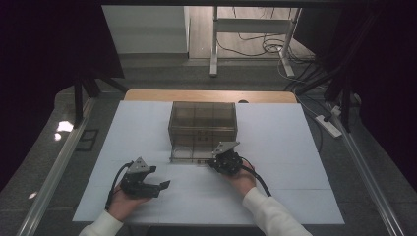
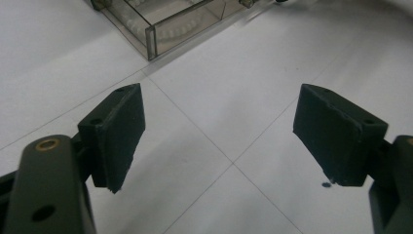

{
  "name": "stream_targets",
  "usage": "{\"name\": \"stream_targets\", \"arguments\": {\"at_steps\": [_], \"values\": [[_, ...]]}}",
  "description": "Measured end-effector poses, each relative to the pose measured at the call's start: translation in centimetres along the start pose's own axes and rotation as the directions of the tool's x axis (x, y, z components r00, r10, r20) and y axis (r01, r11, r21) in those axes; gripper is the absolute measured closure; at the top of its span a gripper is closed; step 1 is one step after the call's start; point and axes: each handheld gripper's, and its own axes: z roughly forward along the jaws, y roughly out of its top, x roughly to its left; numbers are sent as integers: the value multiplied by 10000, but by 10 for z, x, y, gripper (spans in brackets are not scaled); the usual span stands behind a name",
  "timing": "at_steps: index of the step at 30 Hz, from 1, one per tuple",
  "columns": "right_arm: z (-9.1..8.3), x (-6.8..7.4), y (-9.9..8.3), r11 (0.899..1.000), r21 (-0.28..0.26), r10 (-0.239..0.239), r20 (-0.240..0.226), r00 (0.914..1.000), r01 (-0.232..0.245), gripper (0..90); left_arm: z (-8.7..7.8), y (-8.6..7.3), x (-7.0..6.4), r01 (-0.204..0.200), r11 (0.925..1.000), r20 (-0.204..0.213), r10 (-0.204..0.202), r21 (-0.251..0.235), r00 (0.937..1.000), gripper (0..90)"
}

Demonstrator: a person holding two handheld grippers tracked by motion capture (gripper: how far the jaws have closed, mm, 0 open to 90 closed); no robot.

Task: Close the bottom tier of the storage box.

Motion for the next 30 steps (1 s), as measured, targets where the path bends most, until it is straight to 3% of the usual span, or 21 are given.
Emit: {"name": "stream_targets", "arguments": {"at_steps": [30], "values": [[10,-18,7,9998,-149,114,497,9987,-106,894,0,0,0,8,10000,-14,-8,35,10000,200]]}}
